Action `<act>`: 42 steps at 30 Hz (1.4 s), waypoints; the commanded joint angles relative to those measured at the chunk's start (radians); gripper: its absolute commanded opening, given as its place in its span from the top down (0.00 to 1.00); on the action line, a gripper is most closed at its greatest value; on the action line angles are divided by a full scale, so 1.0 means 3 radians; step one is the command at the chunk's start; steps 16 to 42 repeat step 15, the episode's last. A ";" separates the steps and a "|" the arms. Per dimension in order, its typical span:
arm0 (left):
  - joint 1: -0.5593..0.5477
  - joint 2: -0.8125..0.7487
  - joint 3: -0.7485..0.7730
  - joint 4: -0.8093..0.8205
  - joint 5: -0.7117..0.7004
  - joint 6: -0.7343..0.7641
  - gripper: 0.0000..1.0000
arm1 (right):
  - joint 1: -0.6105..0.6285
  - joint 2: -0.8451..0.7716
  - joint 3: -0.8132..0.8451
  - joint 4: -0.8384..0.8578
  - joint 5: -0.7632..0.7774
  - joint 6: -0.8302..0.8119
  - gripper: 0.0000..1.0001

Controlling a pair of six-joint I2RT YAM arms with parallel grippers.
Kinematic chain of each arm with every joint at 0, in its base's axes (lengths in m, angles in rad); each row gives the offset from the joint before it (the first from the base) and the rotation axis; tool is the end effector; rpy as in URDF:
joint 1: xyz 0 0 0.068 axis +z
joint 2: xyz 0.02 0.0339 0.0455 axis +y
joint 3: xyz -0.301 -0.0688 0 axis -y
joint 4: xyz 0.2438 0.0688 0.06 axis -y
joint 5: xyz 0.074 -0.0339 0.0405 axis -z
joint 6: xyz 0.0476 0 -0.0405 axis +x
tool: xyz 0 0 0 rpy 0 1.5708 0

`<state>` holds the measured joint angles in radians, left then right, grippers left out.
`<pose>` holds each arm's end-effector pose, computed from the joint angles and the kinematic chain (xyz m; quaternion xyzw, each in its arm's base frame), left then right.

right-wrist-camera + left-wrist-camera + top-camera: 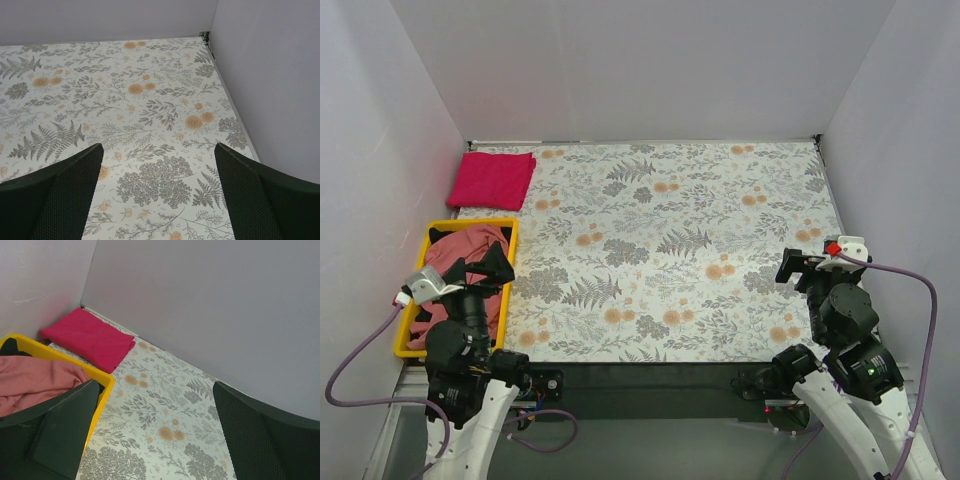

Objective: Fold and stack the t-shirts
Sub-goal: Reset both grippers

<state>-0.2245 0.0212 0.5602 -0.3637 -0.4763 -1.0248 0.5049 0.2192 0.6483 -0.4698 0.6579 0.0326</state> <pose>0.0166 0.0186 0.3168 -0.4097 0.5046 -0.3125 0.6927 0.0443 -0.0088 0.3304 0.0578 0.7161 -0.0506 0.6938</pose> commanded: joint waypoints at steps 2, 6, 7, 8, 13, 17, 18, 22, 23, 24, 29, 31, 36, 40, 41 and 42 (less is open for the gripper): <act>-0.0003 0.0134 -0.0052 0.0159 -0.0064 0.0031 0.02 | -0.0006 -0.0050 -0.0008 0.0272 0.0021 -0.0098 0.02; -0.0003 0.0190 -0.0083 0.0185 -0.0044 0.0041 0.02 | -0.0006 -0.0025 -0.0003 0.0298 0.0006 -0.0098 0.02; 0.0002 0.0190 -0.0103 0.0195 -0.0038 0.0046 0.02 | -0.0006 -0.0020 -0.0008 0.0313 0.0006 -0.0185 0.02; -0.0003 0.0195 -0.0108 0.0205 -0.0028 0.0041 0.02 | -0.0006 -0.0010 -0.0013 0.0323 -0.0004 -0.0196 0.02; -0.0003 0.0175 -0.0159 0.0236 -0.0008 0.0067 0.02 | -0.0006 0.0057 -0.0019 0.0390 -0.0071 -0.0191 0.02; -0.0003 0.0170 -0.0185 0.0241 0.0013 0.0072 0.02 | -0.0006 0.0093 -0.0003 0.0395 -0.0061 -0.0196 0.02; -0.0003 0.0170 -0.0185 0.0241 0.0013 0.0072 0.02 | -0.0006 0.0093 -0.0003 0.0395 -0.0061 -0.0196 0.02; -0.0003 0.0170 -0.0185 0.0241 0.0013 0.0072 0.02 | -0.0006 0.0093 -0.0003 0.0395 -0.0061 -0.0196 0.02; -0.0003 0.0170 -0.0185 0.0241 0.0013 0.0072 0.02 | -0.0006 0.0093 -0.0003 0.0395 -0.0061 -0.0196 0.02; -0.0003 0.0170 -0.0185 0.0241 0.0013 0.0072 0.02 | -0.0006 0.0093 -0.0003 0.0395 -0.0061 -0.0196 0.02; -0.0003 0.0170 -0.0185 0.0241 0.0013 0.0072 0.02 | -0.0006 0.0093 -0.0003 0.0395 -0.0061 -0.0196 0.02; -0.0003 0.0170 -0.0185 0.0241 0.0013 0.0072 0.02 | -0.0006 0.0093 -0.0003 0.0395 -0.0061 -0.0196 0.02; -0.0003 0.0170 -0.0185 0.0241 0.0013 0.0072 0.02 | -0.0006 0.0093 -0.0003 0.0395 -0.0061 -0.0196 0.02; -0.0003 0.0170 -0.0185 0.0241 0.0013 0.0072 0.02 | -0.0006 0.0093 -0.0003 0.0395 -0.0061 -0.0196 0.02; -0.0003 0.0170 -0.0185 0.0241 0.0013 0.0072 0.02 | -0.0006 0.0093 -0.0003 0.0395 -0.0061 -0.0196 0.02; -0.0003 0.0170 -0.0185 0.0241 0.0013 0.0072 0.02 | -0.0006 0.0093 -0.0003 0.0395 -0.0061 -0.0196 0.02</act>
